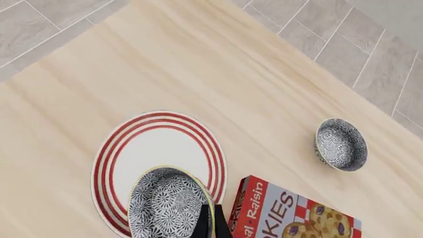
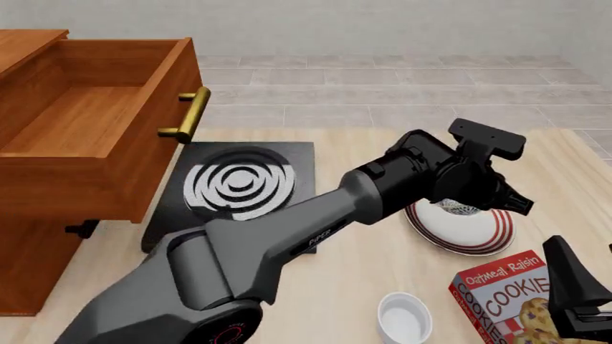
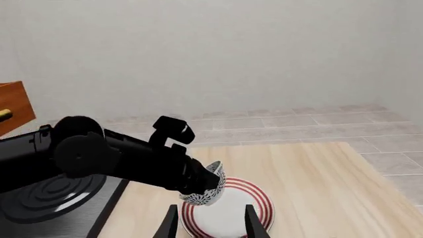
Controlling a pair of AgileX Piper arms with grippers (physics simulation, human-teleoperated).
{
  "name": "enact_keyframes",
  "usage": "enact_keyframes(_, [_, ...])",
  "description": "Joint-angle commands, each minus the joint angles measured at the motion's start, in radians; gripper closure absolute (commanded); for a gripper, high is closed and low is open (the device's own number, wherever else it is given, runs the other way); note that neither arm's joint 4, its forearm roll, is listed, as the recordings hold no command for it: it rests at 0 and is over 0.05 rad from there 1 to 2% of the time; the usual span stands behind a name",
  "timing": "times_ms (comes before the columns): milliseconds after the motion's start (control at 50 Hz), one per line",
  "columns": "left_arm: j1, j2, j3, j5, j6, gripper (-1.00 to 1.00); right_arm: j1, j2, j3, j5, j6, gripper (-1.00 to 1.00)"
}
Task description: Pick the akita bowl in the top layer of the wooden cabinet and place it on the plate.
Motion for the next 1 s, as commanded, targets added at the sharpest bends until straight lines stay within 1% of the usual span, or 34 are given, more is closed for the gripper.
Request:
enact_keyframes(20, [0.009,0.042,-0.050,-0.011,0.008,1.00,-0.006,0.000,-0.001,0.002,0.018,-1.00])
enact_keyframes(120, [0.018,0.078,-0.103,0.010,0.006,1.00,-0.006,0.000,0.002,0.002,0.023,-1.00])
enact_keyframes(220, [0.020,0.087,-0.112,0.005,0.005,1.00,-0.010,0.000,0.004,0.002,0.029,-1.00])
enact_keyframes(380, [0.035,0.141,-0.171,0.022,0.004,1.00,-0.007,0.000,0.004,0.005,0.034,-1.00])
enact_keyframes(460, [0.031,0.154,-0.177,0.016,-0.001,1.00,-0.007,0.000,0.006,0.004,0.038,-1.00])
enact_keyframes(480, [0.033,0.158,-0.179,0.015,0.000,1.00,-0.010,0.000,0.007,0.003,0.046,-1.00])
enact_keyframes(580, [0.032,0.188,-0.214,0.028,-0.001,1.00,-0.011,0.000,0.008,0.003,0.046,-1.00])
enact_keyframes(700, [0.028,0.208,-0.233,0.031,-0.005,1.00,-0.014,0.000,0.009,0.004,0.053,-1.00])
enact_keyframes(840, [0.024,0.227,-0.235,0.020,-0.017,1.00,-0.015,0.000,0.011,0.002,0.056,-1.00])
enact_keyframes(1000, [0.019,0.256,-0.275,0.032,-0.026,1.00,-0.019,0.000,0.015,-0.002,0.061,-1.00])
